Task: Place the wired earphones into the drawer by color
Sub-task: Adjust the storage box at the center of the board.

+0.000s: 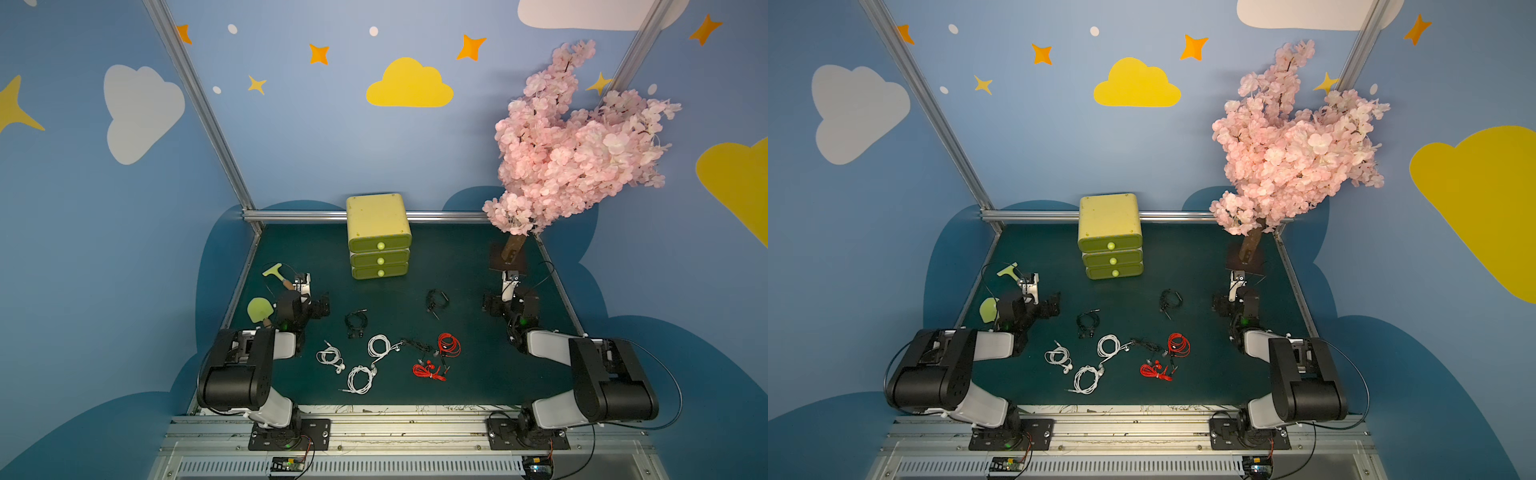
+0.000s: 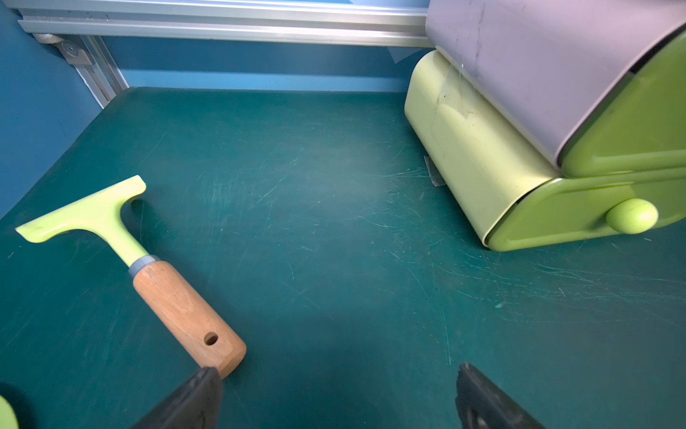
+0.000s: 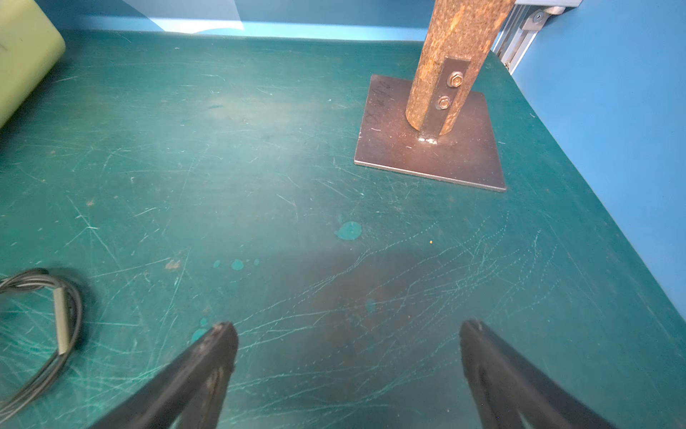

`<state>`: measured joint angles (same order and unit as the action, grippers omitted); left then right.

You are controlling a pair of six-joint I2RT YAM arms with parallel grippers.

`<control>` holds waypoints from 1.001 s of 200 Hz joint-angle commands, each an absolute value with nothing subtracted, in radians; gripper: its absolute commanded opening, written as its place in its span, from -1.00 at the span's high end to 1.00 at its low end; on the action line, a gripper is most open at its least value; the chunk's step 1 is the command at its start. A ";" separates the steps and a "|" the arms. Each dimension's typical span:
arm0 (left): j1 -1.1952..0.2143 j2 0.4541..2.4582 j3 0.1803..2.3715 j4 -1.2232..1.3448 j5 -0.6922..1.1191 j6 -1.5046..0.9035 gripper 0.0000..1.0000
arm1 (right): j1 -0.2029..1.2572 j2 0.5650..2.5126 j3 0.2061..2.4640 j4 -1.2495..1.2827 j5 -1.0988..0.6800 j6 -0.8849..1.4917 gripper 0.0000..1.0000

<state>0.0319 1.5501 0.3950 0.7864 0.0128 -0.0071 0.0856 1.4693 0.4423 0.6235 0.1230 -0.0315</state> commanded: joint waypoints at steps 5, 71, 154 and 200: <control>0.031 1.536 0.404 0.802 0.028 -0.001 -1.00 | 0.076 1.477 0.467 0.610 0.104 -0.035 -0.97; 0.029 1.536 0.405 0.801 0.028 -0.001 -1.00 | 0.071 1.476 0.469 0.605 0.094 -0.034 -0.97; 0.027 1.507 0.409 0.789 0.005 -0.009 -1.00 | 0.070 1.455 0.482 0.569 0.077 -0.040 -0.97; 0.026 1.295 0.476 0.487 -0.018 -0.049 -1.00 | 0.075 1.331 0.562 0.341 0.066 -0.044 -0.97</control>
<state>0.0299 1.3945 0.4194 0.6487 -0.0040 -0.0139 0.0753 1.4105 0.5011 0.4850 0.0799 -0.0387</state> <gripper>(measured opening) 0.998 0.984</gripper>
